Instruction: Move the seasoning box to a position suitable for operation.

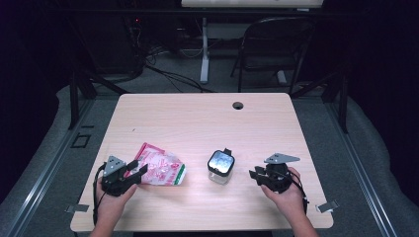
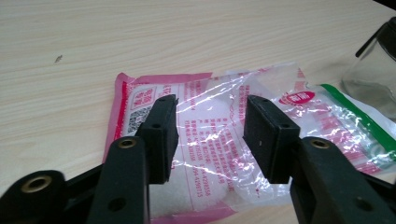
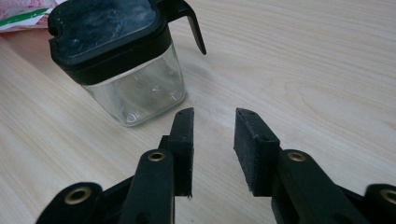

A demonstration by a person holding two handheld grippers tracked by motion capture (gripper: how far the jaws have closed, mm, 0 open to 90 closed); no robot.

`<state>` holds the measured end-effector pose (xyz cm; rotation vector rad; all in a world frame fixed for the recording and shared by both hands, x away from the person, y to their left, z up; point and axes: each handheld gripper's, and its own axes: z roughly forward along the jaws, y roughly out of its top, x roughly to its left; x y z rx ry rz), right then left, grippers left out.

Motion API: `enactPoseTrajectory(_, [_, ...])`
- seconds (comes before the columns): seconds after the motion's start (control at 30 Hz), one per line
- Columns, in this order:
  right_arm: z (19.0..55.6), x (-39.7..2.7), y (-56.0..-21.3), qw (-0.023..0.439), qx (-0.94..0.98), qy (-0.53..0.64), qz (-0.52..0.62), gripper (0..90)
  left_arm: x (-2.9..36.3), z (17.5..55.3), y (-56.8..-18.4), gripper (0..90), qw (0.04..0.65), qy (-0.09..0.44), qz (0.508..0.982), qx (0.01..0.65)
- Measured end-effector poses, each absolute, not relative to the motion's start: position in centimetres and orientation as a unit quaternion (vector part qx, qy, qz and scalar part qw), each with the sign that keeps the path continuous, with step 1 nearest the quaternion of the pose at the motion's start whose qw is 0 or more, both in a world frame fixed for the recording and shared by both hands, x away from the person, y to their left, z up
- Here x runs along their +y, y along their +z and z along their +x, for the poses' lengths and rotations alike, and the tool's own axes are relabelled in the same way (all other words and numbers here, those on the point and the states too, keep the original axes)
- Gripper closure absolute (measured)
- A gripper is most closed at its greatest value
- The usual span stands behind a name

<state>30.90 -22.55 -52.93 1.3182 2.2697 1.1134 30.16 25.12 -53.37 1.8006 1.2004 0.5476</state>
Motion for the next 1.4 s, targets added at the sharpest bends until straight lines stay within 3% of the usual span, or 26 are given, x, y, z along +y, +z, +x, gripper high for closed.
enactPoseTrajectory(0.43, [33.0, -20.3, -51.2, 0.158, 0.797, 0.404, 0.420, 70.8, 26.2, 30.3, -53.4, 60.8, 0.445, 0.217, 0.710, 0.502])
enactPoseTrajectory(1.0, [37.8, -19.0, -53.8, 0.131, 0.805, 0.411, 0.408, 70.8, 26.1, 28.7, -53.5, 64.0, 0.446, 0.233, 0.710, 0.493])
enactPoseTrajectory(1.4, [38.0, -18.7, -54.9, 0.120, 0.816, 0.394, 0.406, 67.0, 26.4, 28.1, -53.7, 64.0, 0.438, 0.240, 0.713, 0.493])
